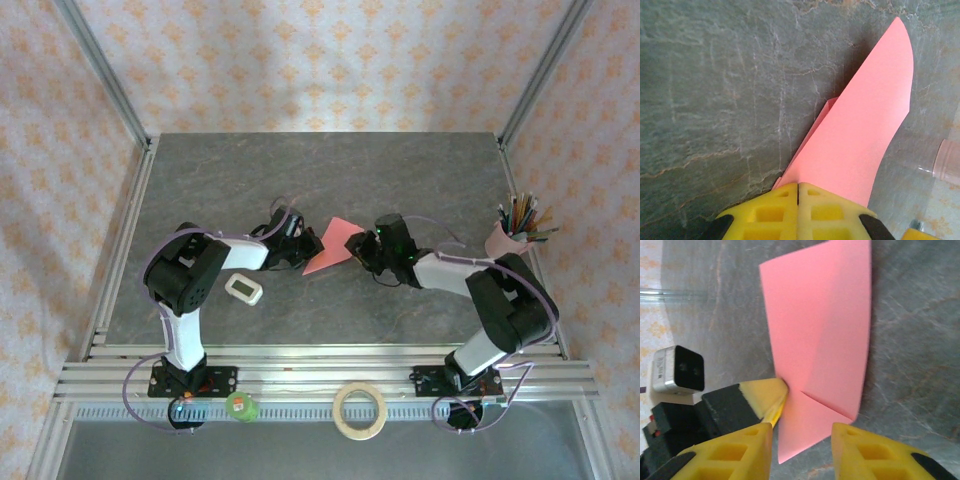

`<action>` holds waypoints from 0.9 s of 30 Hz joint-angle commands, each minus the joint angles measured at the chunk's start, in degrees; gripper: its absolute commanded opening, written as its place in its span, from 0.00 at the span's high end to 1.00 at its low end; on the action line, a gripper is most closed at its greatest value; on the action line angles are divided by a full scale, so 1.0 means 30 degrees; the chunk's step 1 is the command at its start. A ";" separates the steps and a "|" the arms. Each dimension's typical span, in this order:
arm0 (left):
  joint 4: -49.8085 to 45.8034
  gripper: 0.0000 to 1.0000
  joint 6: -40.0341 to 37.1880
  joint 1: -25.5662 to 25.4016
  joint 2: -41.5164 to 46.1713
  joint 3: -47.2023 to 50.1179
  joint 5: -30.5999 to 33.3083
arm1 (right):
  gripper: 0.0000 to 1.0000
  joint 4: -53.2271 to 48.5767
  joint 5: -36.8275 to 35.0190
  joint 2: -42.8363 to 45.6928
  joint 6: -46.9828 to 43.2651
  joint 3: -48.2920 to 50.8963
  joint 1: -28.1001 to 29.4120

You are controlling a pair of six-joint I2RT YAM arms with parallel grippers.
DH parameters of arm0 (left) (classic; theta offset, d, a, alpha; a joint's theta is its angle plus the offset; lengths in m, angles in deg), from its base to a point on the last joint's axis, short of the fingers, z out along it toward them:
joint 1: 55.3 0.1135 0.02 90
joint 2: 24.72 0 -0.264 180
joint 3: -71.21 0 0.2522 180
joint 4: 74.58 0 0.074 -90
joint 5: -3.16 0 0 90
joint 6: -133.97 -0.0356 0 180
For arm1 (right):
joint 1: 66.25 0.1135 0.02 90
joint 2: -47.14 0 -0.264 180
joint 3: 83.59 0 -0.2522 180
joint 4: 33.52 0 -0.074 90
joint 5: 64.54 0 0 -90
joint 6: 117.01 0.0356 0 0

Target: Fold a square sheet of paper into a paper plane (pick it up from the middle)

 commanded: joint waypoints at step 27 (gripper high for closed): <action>-0.0708 0.93 0.0387 0.0247 -0.0811 0.0672 0.0011 | 0.73 0.1839 0.0797 -0.2394 0.1947 0.0344 0.0020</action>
